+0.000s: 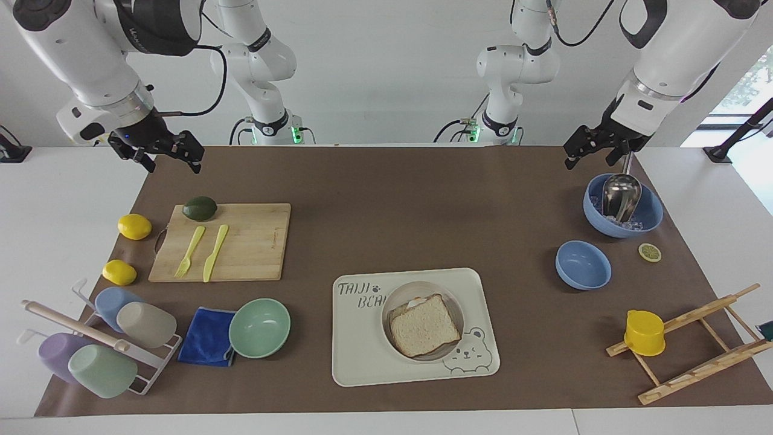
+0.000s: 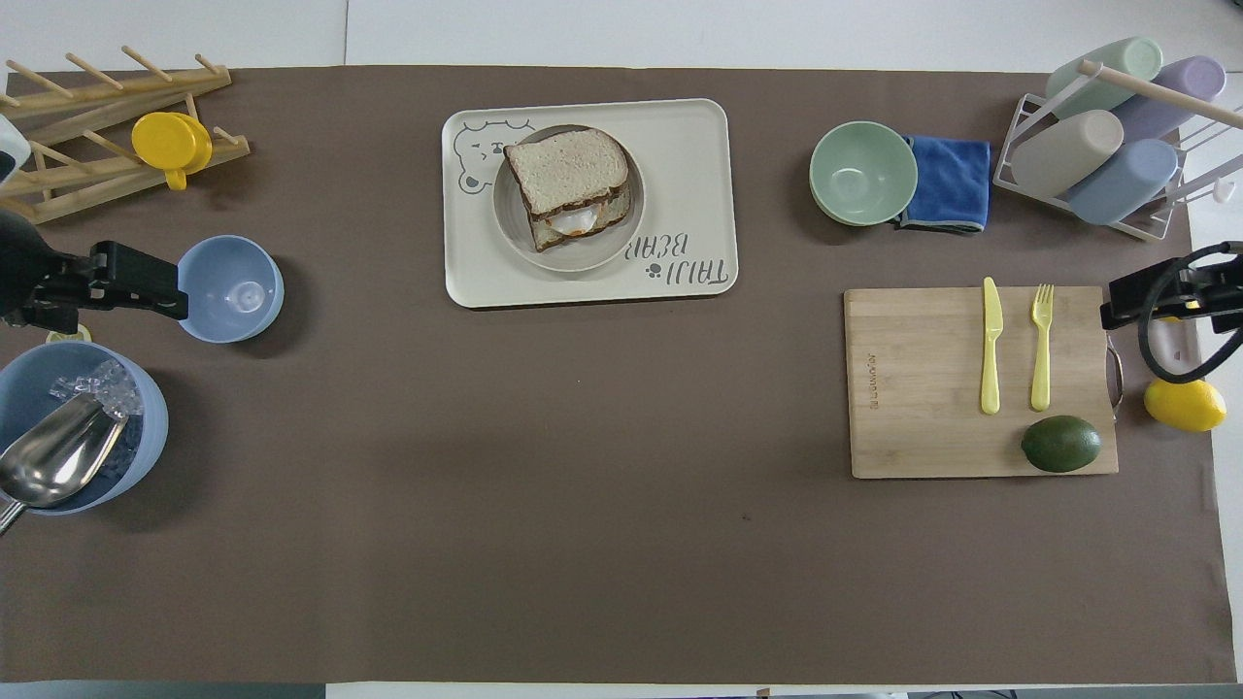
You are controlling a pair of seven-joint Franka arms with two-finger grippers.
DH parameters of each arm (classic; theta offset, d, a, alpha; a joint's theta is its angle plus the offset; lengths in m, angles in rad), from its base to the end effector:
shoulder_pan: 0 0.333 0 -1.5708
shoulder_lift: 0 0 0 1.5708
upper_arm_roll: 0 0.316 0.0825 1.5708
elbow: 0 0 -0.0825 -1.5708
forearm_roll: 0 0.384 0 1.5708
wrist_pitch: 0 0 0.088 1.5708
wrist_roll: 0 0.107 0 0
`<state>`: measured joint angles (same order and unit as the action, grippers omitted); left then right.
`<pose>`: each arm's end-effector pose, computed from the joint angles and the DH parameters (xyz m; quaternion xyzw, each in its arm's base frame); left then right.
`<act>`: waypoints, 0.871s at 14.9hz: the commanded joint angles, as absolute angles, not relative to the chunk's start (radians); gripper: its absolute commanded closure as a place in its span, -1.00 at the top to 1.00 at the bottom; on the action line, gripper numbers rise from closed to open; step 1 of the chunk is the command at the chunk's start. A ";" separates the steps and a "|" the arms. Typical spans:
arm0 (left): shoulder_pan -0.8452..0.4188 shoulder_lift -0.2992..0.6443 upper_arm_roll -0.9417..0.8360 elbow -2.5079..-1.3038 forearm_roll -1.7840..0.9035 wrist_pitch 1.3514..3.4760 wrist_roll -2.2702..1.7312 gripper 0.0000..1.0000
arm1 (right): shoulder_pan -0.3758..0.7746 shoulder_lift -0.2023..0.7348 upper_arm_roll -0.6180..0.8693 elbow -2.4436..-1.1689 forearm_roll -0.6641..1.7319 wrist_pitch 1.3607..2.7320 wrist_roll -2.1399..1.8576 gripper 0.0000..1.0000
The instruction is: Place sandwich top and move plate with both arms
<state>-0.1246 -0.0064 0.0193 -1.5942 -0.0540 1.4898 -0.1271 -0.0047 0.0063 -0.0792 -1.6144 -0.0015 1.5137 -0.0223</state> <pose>0.5393 -0.0631 0.6105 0.9984 0.0100 -0.0518 0.0212 0.5463 -0.0460 0.5959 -0.9981 0.0308 0.0534 0.0018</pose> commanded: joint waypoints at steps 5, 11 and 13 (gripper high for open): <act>-0.078 -0.071 -0.029 -1.706 -0.038 1.597 -0.083 1.00 | -0.011 -0.021 -0.075 -1.644 -0.011 1.517 -0.032 1.00; -0.080 -0.052 -0.029 -1.677 0.000 1.583 -0.074 1.00 | -0.011 -0.021 -0.075 -1.644 -0.011 1.517 -0.032 1.00; -0.080 -0.051 -0.029 -1.677 0.012 1.586 -0.039 1.00 | -0.011 -0.021 -0.075 -1.644 -0.011 1.517 -0.032 1.00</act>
